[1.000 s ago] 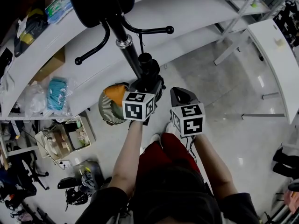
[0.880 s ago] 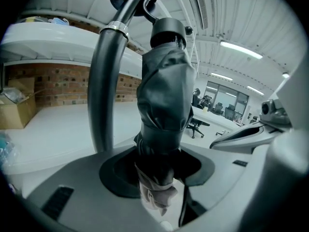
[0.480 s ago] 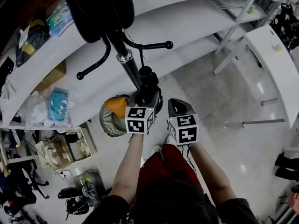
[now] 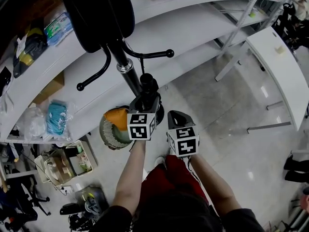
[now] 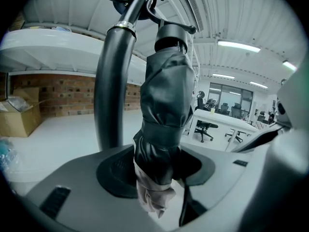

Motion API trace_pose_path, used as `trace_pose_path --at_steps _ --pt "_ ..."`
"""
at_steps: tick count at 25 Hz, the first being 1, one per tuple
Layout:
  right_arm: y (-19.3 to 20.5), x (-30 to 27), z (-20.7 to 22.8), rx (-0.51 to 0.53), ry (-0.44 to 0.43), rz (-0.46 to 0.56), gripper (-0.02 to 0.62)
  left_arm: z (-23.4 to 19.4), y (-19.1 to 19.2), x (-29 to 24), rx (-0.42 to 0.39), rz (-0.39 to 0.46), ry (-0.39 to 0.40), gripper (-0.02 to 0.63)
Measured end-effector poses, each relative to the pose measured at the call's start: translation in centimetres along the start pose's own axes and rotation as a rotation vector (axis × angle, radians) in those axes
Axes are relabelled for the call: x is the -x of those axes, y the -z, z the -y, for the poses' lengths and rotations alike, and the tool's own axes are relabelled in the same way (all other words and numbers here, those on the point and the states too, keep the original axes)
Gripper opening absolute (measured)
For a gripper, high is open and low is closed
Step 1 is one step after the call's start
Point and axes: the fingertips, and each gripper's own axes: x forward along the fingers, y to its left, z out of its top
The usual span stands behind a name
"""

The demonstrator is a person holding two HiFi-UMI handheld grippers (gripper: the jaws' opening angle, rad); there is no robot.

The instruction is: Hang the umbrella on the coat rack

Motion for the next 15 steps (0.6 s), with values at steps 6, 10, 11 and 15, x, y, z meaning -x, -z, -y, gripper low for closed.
trace_pose_path --at_steps 6,10,11,15 --pt "0.2 0.4 0.6 -0.004 0.017 -0.002 0.018 0.3 -0.3 -0.9 -0.002 -0.008 -0.005 0.213" --pt "0.2 0.4 0.7 -0.006 0.025 0.001 0.018 0.0 -0.3 -1.2 0.014 -0.024 -0.014 0.222" --pt "0.3 0.5 0.8 -0.003 0.026 0.001 0.018 -0.1 -0.3 -1.2 0.019 -0.026 -0.017 0.224" --pt "0.5 0.9 0.6 -0.012 0.027 0.004 0.018 -0.5 -0.2 -0.8 0.039 -0.030 -0.039 0.245"
